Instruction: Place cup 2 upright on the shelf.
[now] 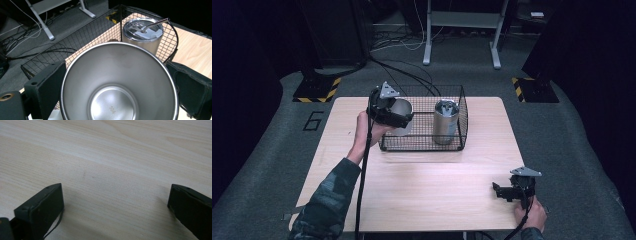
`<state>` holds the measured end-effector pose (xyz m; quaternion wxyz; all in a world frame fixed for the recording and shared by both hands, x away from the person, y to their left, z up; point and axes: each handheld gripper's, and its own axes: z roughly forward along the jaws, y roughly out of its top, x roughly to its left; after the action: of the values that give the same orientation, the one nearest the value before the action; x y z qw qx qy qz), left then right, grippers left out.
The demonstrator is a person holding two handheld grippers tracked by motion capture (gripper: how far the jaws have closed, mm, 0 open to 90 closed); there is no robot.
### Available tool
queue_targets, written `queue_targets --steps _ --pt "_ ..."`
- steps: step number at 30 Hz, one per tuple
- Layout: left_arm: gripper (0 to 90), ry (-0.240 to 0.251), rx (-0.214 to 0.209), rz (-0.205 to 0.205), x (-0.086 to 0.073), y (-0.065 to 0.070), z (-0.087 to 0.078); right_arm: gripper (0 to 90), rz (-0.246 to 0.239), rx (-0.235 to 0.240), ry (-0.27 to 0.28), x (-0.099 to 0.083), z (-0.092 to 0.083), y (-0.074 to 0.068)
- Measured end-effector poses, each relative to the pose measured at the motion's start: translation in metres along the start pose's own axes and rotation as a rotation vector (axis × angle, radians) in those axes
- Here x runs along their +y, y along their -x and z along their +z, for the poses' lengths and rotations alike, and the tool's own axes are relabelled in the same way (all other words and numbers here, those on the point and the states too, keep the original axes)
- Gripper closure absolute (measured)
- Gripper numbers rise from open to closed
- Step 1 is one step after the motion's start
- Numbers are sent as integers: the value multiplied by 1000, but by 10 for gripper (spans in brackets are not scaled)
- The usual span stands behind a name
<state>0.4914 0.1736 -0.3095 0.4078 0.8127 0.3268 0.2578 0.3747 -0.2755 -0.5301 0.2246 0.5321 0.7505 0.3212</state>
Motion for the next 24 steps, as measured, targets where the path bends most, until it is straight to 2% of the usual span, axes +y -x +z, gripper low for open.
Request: queue_targets --steps 4,10,15,16,21,24 --pt "62 -9 -4 -29 2 -7 8 0 0 0 0 0 0 0" --pt "62 -15 6 -28 6 -13 18 0 0 0 0 0 0 0" --pt "62 -39 4 -24 9 -16 28 0 0 0 0 0 0 0" --pt "62 -35 6 -35 10 -16 31 0 0 0 0 0 0 0" --pt "63 -47 5 -41 13 -19 42 0 0 1 0 0 0 0" --pt "62 -67 10 -32 12 -22 50 0 0 0 0 0 0 0"
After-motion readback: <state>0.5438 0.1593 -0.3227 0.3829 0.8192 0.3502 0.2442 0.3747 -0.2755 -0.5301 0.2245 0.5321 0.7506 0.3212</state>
